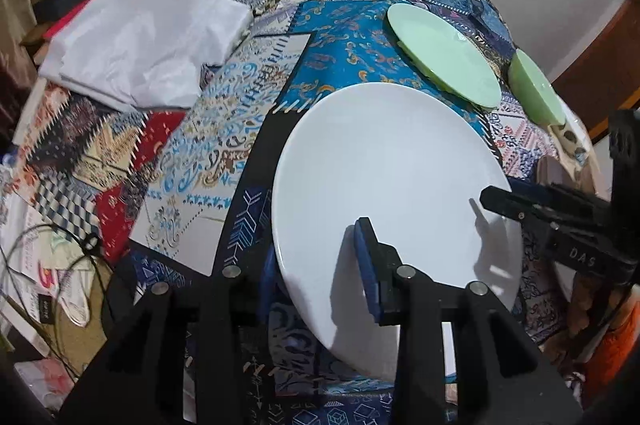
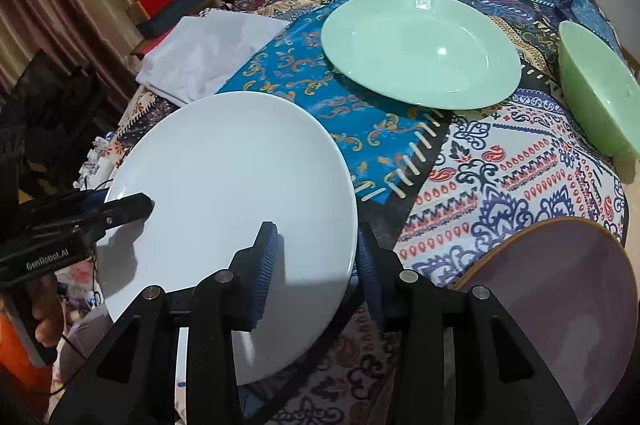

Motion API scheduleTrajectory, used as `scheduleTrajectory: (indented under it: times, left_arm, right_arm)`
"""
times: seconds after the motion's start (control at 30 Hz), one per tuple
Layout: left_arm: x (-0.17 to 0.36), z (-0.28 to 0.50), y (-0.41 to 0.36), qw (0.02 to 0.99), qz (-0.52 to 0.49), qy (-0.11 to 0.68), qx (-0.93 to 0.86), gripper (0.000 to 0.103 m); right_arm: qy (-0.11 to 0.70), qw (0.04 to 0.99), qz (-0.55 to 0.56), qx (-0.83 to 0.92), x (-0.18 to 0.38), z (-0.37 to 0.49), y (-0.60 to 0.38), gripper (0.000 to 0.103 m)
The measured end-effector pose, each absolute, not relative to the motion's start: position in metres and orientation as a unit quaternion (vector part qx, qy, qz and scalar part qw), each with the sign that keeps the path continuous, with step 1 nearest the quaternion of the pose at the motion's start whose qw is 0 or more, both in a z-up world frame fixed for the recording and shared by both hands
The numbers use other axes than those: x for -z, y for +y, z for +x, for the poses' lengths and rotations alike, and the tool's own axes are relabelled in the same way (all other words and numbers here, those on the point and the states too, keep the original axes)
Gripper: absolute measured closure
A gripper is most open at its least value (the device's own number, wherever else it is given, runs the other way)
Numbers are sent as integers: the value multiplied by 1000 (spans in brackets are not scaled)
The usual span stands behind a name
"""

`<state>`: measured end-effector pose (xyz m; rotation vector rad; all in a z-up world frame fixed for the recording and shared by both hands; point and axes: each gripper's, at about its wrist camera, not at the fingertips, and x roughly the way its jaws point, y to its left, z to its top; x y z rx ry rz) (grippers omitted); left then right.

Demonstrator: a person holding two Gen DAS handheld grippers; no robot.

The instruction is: Organize plates and bowls

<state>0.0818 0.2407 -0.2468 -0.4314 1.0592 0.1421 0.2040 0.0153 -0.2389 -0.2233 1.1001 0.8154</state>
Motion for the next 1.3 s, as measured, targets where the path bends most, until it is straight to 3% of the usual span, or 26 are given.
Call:
scheduleTrajectory:
  times: [0.5,1.3]
  left_arm:
    - [238,78,232,843,-192,496,-78,66]
    - [162,91,146,887,-138,440,-23,66]
  right_arm:
    - [511,769,-80,-377,240,200,7,69]
    - [429,836,-25,-342,176,187,-85,69]
